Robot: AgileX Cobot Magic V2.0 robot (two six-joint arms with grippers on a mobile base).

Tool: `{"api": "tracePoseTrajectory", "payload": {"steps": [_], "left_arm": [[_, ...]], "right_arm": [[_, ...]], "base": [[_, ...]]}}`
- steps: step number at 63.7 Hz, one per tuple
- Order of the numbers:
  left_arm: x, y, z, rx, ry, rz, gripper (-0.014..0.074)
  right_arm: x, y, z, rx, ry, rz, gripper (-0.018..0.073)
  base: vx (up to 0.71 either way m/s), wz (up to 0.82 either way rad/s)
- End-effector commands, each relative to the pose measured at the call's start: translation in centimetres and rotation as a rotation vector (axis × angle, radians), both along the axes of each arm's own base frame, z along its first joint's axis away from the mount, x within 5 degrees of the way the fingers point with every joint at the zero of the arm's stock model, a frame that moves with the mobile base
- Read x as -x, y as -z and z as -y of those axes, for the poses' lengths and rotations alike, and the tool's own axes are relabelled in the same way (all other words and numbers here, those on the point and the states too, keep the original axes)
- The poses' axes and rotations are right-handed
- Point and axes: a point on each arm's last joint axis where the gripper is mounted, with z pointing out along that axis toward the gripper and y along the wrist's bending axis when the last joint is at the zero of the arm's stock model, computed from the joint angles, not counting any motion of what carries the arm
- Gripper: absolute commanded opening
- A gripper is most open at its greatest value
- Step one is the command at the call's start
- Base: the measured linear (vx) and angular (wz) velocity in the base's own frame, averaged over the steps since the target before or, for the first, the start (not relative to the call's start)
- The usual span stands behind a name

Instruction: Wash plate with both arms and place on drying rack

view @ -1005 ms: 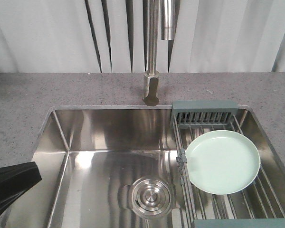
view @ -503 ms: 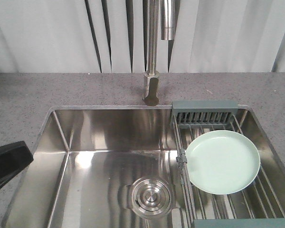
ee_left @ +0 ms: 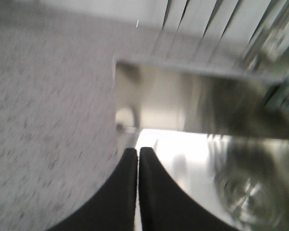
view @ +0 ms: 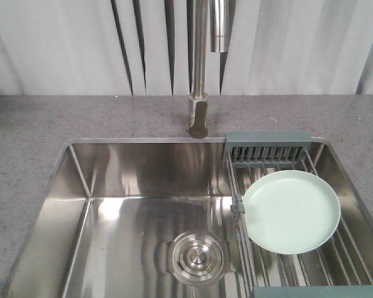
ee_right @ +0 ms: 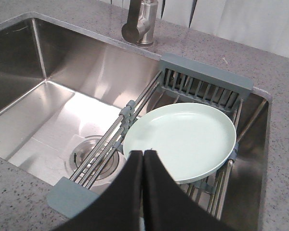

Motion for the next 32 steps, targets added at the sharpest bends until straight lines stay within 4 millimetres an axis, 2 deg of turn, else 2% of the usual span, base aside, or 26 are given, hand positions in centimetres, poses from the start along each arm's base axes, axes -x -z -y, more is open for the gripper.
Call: {"api": "tracePoseTrajectory", "payload": {"steps": [1, 16, 32], "left_arm": [[0.8, 0.1, 0.0, -0.114, 0.066, -0.001, -0.0006], [2.5, 3.0, -0.3, -0.097, 0.053, 0.354, -0.0006], [3.3, 2.5, -1.0, -0.127, -0.046, 0.456, -0.0006]], "right_arm": [[-0.2, -1.3, 0.0, -0.03, 0.018, 0.066, -0.0008], [-0.2, -1.3, 0.0, -0.03, 0.018, 0.066, -0.0008], [-0.2, -1.3, 0.0, -0.03, 0.018, 0.066, -0.0008]], "base": [[0.0, 0.0], [0.0, 0.0], [0.0, 0.0]]}}
